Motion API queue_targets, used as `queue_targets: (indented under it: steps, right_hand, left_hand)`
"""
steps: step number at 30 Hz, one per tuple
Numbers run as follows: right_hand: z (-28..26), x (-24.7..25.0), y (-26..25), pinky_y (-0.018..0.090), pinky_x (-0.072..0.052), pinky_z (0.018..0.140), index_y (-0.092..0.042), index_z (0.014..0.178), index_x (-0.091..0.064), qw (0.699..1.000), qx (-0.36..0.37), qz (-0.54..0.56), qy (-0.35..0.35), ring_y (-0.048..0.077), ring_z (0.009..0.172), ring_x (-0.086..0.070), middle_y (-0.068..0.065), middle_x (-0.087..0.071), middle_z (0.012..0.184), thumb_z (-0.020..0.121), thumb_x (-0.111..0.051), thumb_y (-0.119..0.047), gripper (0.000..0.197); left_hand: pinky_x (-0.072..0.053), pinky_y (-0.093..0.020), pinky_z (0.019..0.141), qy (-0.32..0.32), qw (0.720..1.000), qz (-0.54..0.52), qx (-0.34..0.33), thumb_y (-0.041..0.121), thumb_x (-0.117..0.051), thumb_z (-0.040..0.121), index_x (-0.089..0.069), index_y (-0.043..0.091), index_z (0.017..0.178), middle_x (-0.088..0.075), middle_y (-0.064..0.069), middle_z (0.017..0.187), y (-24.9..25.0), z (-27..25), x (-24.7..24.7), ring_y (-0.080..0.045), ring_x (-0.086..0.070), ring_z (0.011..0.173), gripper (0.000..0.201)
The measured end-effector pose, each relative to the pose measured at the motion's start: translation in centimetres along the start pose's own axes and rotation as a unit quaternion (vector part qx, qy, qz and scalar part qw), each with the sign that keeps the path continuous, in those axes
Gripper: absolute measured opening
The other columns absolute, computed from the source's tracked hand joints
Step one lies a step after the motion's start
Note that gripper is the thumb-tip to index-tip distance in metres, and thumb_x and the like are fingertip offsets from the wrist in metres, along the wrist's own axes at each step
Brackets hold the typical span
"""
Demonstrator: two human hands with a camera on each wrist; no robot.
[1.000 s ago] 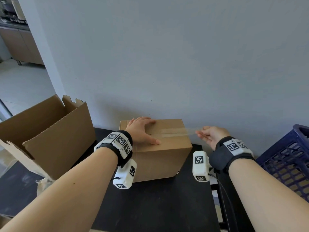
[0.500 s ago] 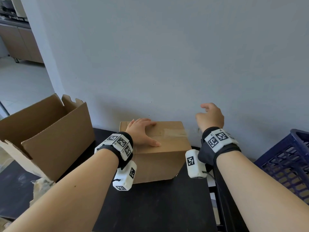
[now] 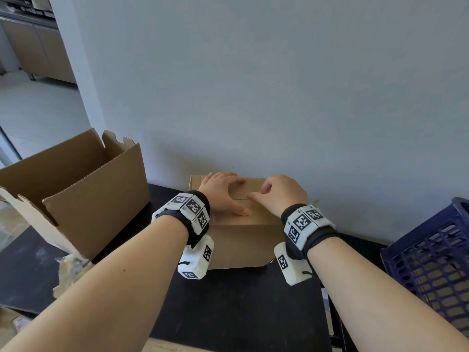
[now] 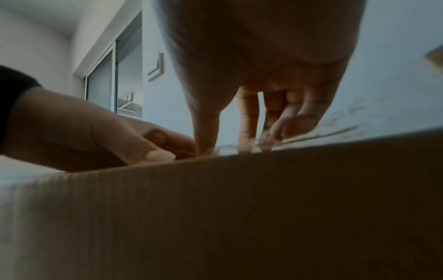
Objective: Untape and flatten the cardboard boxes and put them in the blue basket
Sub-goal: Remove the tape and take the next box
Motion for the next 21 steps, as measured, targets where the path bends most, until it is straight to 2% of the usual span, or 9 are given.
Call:
queue_targets:
  steps: [1, 3, 6, 8, 9, 11, 13, 18, 21]
  right_hand:
    - [0.0, -0.1, 0.4, 0.028, -0.043, 0.075, -0.028, 0.068, -0.06, 1.0, 0.0, 0.007, 0.004, 0.018, 0.102, -0.056, -0.006, -0.06, 0.096, 0.075, -0.067, -0.049, 0.024]
    - [-0.2, -0.6, 1.2, 0.031, -0.043, 0.082, -0.03, 0.059, -0.053, 0.999, -0.01, 0.045, 0.003, 0.021, 0.107, -0.05, -0.004, -0.053, 0.099, 0.075, -0.068, -0.045, 0.027]
    - [-0.5, -0.9, 2.3, 0.038, -0.041, 0.094, -0.03, 0.058, -0.051, 0.996, -0.03, 0.08, 0.031, 0.024, 0.113, -0.047, 0.0, -0.051, 0.112, 0.073, -0.07, -0.047, 0.029]
    - [-0.6, -1.2, 2.8, 0.037, -0.043, 0.093, -0.028, 0.058, -0.052, 0.993, -0.04, 0.105, 0.045, 0.024, 0.116, -0.05, 0.002, -0.054, 0.119, 0.073, -0.071, -0.046, 0.03]
    - [-0.6, -1.4, 3.1, 0.032, -0.045, 0.085, -0.026, 0.059, -0.053, 0.991, -0.044, 0.119, 0.047, 0.023, 0.11, -0.055, 0.001, -0.058, 0.112, 0.074, -0.072, -0.043, 0.029]
    - [-0.6, -1.2, 3.5, 0.024, -0.04, 0.063, -0.021, 0.061, -0.057, 0.987, -0.053, 0.146, 0.041, 0.019, 0.086, -0.059, -0.004, -0.062, 0.084, 0.075, -0.072, -0.033, 0.024]
    - [-0.5, -0.7, 4.2, 0.021, -0.034, 0.052, -0.019, 0.058, -0.058, 0.982, -0.068, 0.171, 0.032, 0.018, 0.075, -0.058, -0.007, -0.061, 0.07, 0.073, -0.071, -0.024, 0.021]
    - [-0.7, 0.5, 6.5, 0.021, -0.034, 0.05, -0.018, 0.055, -0.055, 0.968, -0.105, 0.226, 0.016, 0.014, 0.067, -0.054, -0.009, -0.059, 0.061, 0.074, -0.071, -0.019, 0.025]
    - [-1.0, 0.8, 7.4, 0.023, -0.039, 0.054, -0.017, 0.05, -0.05, 0.957, -0.121, 0.262, 0.014, 0.017, 0.063, -0.053, -0.009, -0.054, 0.052, 0.074, -0.071, -0.019, 0.032]
  left_hand:
    - [0.005, -0.035, 0.117, 0.001, 1.0, 0.0, 0.001, 0.053, -0.076, 0.067, -0.036, 0.033, 0.142, -0.025, 0.007, 0.153, 0.0, 0.0, 0.0, -0.013, -0.013, 0.144, 0.088]
    - [0.005, -0.035, 0.117, 0.005, 1.0, 0.003, 0.001, 0.054, -0.076, 0.067, -0.035, 0.033, 0.142, -0.025, 0.007, 0.152, 0.1, -0.1, 0.1, -0.013, -0.013, 0.144, 0.087]
    - [0.005, -0.036, 0.117, 0.011, 1.0, 0.02, -0.001, 0.057, -0.072, 0.069, -0.033, 0.035, 0.142, -0.024, 0.007, 0.153, 0.3, -0.2, 0.0, -0.013, -0.012, 0.144, 0.085]
    - [0.004, -0.036, 0.118, 0.014, 1.0, 0.027, -0.003, 0.059, -0.071, 0.069, -0.033, 0.036, 0.142, -0.024, 0.007, 0.153, 0.4, -0.3, -0.2, -0.013, -0.012, 0.144, 0.086]
    - [0.004, -0.036, 0.118, 0.015, 1.0, 0.027, -0.004, 0.061, -0.072, 0.067, -0.033, 0.037, 0.142, -0.024, 0.008, 0.153, 0.4, -0.3, -0.2, -0.012, -0.012, 0.144, 0.088]
    - [0.004, -0.036, 0.118, 0.01, 1.0, 0.023, -0.004, 0.066, -0.07, 0.061, -0.033, 0.038, 0.141, -0.024, 0.008, 0.152, 0.4, -0.4, -0.2, -0.012, -0.013, 0.144, 0.093]
    - [0.003, -0.037, 0.118, 0.002, 1.0, 0.02, -0.004, 0.068, -0.066, 0.059, -0.035, 0.037, 0.141, -0.025, 0.007, 0.153, 0.4, -0.4, -0.1, -0.013, -0.013, 0.144, 0.093]
    - [-0.001, -0.039, 0.119, -0.034, 0.998, 0.054, -0.024, 0.044, -0.069, 0.08, -0.035, 0.029, 0.143, -0.021, 0.0, 0.156, 2.4, -0.2, 0.0, -0.018, -0.009, 0.146, 0.074]
    - [-0.005, -0.037, 0.119, -0.058, 0.996, 0.064, -0.028, 0.042, -0.064, 0.085, -0.031, 0.026, 0.146, -0.018, 0.001, 0.157, 4.2, 0.0, -0.9, -0.017, -0.014, 0.145, 0.071]
Point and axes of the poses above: each hand's wrist, its own z-axis towards the middle knuckle, its own x-axis out of the back of the hand, y = z × x, the point moved 10 cm from there along z, towards the middle knuckle
